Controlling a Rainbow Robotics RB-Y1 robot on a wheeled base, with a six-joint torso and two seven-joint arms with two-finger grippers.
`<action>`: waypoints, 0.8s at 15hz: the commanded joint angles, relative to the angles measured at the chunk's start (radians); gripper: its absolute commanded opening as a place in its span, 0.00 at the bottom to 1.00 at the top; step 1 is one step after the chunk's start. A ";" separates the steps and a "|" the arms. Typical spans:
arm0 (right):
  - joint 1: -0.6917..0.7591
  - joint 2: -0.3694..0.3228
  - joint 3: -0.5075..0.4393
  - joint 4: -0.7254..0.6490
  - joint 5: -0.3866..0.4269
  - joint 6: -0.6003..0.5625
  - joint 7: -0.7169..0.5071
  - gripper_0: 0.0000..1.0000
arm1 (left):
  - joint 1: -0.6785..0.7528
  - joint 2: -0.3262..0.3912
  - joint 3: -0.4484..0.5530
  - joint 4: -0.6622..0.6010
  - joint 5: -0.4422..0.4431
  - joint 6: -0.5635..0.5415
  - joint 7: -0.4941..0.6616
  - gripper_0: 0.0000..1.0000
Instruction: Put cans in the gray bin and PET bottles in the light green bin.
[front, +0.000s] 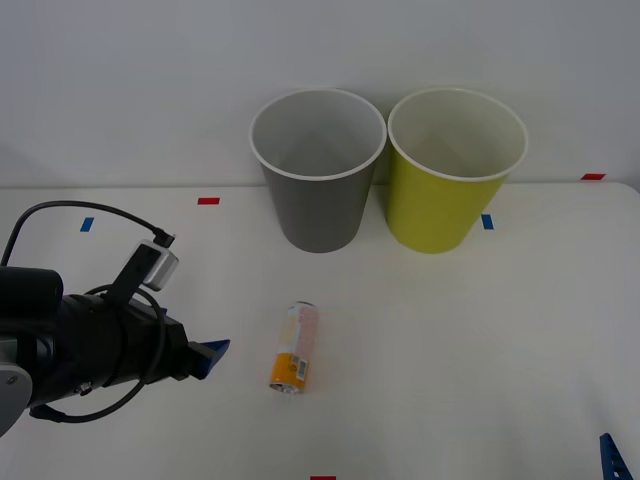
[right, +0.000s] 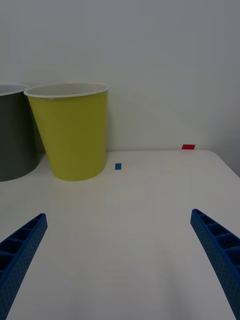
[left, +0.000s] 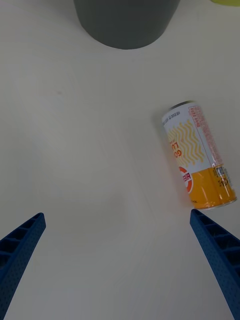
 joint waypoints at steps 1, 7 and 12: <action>0.000 0.000 0.000 0.000 0.000 0.000 0.000 1.00 | -0.020 -0.020 -0.026 0.007 -0.007 0.001 0.105 1.00; 0.000 0.000 0.000 0.000 0.000 0.000 0.000 1.00 | -0.176 -0.014 -0.108 0.050 -0.028 0.092 0.263 1.00; 0.000 0.000 0.000 0.000 0.000 0.000 0.000 1.00 | -0.251 -0.023 -0.171 0.128 -0.053 0.092 0.286 1.00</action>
